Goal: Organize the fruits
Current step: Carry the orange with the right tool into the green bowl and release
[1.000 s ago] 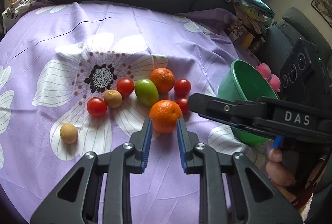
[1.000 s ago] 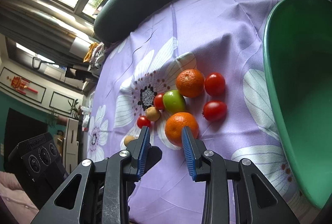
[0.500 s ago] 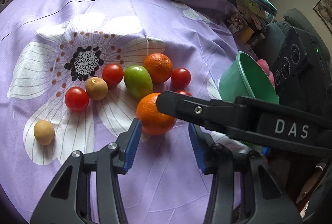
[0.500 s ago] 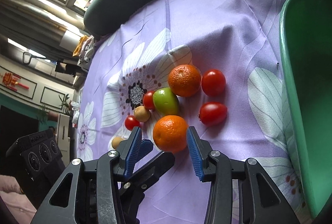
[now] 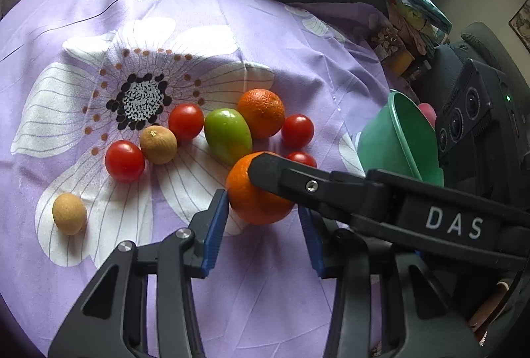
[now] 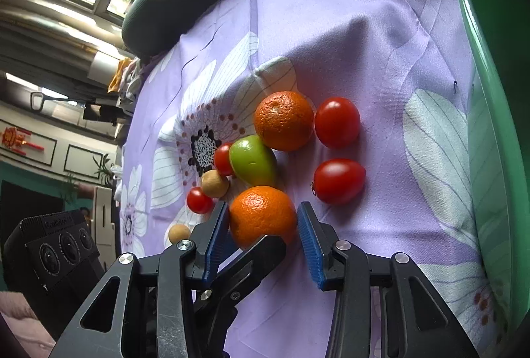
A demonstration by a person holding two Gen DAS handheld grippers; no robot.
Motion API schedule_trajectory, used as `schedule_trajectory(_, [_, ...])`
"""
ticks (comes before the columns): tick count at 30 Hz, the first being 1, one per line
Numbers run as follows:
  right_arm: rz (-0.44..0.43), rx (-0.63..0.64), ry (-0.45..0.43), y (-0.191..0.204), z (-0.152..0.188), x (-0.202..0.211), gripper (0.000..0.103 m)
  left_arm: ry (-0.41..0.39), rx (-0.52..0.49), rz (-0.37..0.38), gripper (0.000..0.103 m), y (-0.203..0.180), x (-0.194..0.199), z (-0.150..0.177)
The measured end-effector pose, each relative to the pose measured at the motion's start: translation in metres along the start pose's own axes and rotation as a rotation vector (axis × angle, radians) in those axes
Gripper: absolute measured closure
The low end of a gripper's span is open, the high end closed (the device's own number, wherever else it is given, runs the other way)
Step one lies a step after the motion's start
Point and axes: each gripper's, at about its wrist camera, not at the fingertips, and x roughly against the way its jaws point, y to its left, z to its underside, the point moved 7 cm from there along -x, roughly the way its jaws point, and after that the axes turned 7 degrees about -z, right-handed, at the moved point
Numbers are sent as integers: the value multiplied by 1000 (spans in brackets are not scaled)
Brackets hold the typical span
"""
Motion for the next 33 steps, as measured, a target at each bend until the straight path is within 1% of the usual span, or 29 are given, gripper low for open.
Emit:
schedule_trajectory(3, [-30, 46, -66, 15, -1, 25, 59, -71, -53, 13, 60, -16, 24, -6])
schedule_trajectory(7, [-44, 124, -168, 33, -3, 65, 59, -153, -128, 37, 60, -42, 51, -12])
schedule_trajectory(10, [-59, 138, -226, 34, -6, 91, 59, -185, -180, 48, 60, -64, 61, -15])
schedule_trajectory(14, [-49, 134, -298, 27, -11, 121, 59, -201, -238, 82, 60, -94, 62, -19])
schedule_trajectory(17, [-36, 111, -350, 14, -16, 141, 59, -198, -283, 113, 60, -120, 53, -21])
schedule_trajectory(22, [1, 56, -410, -18, -23, 169, 59, -161, -351, 163, 60, -160, 32, -22])
schedule_trajectory(26, [22, 23, -429, -42, -26, 181, 59, -129, -391, 183, 60, -182, 16, -18])
schedule_trajectory(30, [52, -27, -425, -63, -28, 184, 59, -77, -394, 203, 60, -193, -3, -14])
schedule_trajectory(31, [66, -31, -418, -67, -28, 182, 59, -65, -397, 198, 60, -195, -8, -13])
schedule_trajectory(33, [128, -23, -408, -71, -29, 179, 59, -41, -397, 193, 61, -196, -16, -10])
